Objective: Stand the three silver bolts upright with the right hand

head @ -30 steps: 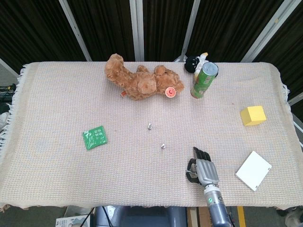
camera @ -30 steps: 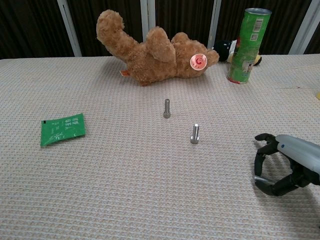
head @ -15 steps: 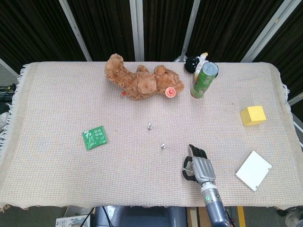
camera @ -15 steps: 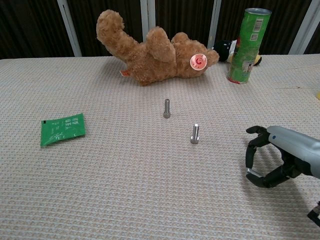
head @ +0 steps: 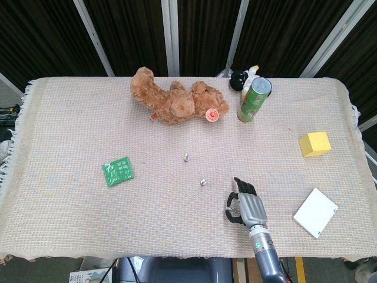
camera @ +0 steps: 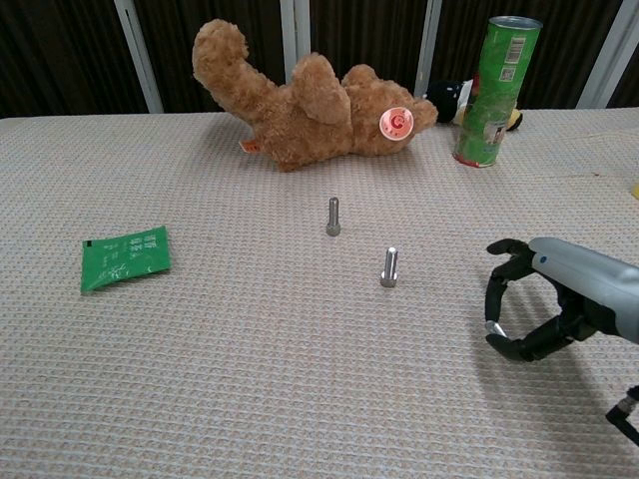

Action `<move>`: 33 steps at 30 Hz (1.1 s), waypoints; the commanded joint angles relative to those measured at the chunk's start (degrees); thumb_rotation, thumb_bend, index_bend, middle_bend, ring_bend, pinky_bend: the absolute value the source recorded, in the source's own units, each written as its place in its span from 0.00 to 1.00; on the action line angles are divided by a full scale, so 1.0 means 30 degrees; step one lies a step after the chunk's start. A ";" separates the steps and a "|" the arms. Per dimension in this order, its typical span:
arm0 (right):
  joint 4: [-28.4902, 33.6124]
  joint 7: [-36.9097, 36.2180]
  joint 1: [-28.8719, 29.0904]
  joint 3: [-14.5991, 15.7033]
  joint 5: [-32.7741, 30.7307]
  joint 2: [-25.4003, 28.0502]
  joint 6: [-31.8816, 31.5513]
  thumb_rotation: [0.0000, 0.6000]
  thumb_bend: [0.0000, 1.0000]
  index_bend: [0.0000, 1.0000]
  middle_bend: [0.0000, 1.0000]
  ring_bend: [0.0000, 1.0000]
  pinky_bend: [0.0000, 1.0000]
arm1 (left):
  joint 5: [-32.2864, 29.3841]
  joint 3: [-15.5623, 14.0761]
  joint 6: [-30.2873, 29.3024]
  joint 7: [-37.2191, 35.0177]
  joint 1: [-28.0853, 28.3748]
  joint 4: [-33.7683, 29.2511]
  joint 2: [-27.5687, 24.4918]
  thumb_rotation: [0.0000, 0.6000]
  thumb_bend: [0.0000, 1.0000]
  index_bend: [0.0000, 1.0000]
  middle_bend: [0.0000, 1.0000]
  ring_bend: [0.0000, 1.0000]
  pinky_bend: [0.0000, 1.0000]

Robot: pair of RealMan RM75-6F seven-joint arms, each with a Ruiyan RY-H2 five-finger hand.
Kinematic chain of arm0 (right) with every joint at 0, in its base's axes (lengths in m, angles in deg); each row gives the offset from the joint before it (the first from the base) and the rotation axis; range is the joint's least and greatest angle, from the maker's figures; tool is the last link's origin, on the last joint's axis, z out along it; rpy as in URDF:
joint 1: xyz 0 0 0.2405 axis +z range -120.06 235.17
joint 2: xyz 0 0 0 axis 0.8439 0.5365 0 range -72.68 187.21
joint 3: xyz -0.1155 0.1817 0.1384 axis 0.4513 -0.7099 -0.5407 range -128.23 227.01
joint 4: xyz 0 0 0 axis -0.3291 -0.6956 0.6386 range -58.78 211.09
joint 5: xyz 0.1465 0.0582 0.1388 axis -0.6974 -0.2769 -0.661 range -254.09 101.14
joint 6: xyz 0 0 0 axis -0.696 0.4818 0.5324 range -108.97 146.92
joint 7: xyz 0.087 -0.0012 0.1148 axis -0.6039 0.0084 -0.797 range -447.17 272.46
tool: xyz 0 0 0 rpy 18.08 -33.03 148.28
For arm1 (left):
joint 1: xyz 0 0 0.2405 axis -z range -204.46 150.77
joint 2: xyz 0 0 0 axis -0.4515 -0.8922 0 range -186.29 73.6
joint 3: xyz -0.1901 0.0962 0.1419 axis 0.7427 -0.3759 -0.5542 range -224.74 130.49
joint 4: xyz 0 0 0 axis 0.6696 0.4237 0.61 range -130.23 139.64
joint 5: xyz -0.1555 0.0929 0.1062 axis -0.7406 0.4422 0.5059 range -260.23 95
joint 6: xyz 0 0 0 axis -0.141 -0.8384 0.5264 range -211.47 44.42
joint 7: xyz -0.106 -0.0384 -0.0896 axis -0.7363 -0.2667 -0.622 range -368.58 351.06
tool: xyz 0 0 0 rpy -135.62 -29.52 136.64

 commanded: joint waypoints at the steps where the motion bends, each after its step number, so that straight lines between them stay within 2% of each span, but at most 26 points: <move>1: 0.0072 -0.0018 0.0022 -0.0021 0.0010 0.0050 -0.0050 1.00 0.37 0.60 0.00 0.00 0.04 | -0.0008 -0.0004 -0.0003 0.0003 -0.0009 -0.0002 0.0001 1.00 0.07 0.09 0.01 0.00 0.09; 33: 0.0293 -0.0651 0.0090 0.0088 0.0003 0.0546 -0.0098 1.00 0.37 0.60 0.00 0.00 0.04 | -0.0047 -0.0023 -0.0075 0.0212 -0.0046 0.0064 0.0034 1.00 0.07 0.09 0.01 0.00 0.09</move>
